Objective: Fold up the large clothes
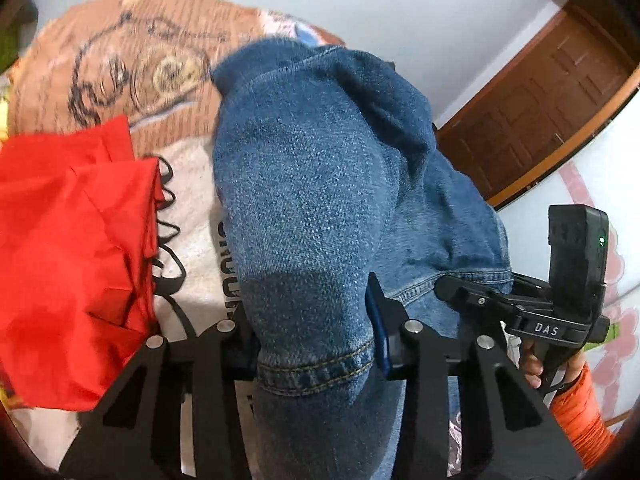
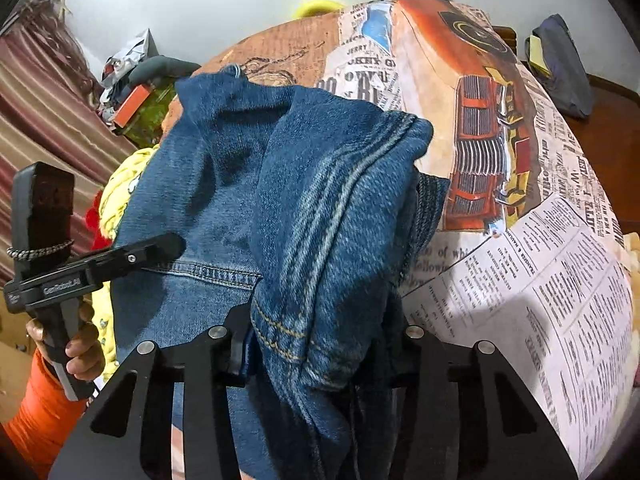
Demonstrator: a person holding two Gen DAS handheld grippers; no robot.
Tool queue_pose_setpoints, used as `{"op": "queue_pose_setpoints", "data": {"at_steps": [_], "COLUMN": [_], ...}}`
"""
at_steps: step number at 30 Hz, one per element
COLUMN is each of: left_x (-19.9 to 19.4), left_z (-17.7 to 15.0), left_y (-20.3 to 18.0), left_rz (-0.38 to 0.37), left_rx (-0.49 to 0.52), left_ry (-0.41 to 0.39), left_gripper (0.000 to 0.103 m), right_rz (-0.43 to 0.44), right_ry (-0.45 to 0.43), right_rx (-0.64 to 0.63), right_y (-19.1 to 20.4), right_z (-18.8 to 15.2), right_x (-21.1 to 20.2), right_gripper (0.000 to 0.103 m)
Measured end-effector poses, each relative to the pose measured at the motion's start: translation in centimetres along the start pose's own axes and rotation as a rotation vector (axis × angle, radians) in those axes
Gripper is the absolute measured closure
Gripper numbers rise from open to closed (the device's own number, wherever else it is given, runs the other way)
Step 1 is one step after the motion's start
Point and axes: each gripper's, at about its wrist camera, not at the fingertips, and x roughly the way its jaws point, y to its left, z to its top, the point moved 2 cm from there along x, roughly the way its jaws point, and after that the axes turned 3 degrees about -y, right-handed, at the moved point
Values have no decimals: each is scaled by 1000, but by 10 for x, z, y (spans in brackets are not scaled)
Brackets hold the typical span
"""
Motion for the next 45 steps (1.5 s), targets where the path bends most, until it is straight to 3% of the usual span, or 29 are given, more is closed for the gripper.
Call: {"op": "queue_pose_setpoints", "data": {"at_steps": [6,13,24,33,42,45], "left_x": [-53,-115,-183,-172,-102,-91], "left_z": [2,22,32,24,2,-7], "left_y": [-2,19,94,179,270,279], "left_rz": [-9,1,54,92,101,120], "left_rx": [20,21,-43,-161,-308,-301], "left_ry": [-71,-174,-246,-215,-114,-138], "left_gripper": [62,62,62,62,62,59], "right_rz": [12,29,89,127,99,82], "right_ry": [-44,-118,-124,-35,96,119], "right_rx": [-25,-106,-184,-167,-123,-136], "right_y": [24,80,155,180,170,167], "right_z": [9,35,67,75,69,68], "right_x": [-21,-35,15,104,204,225], "right_gripper": [63,63,63,63,63,63]}}
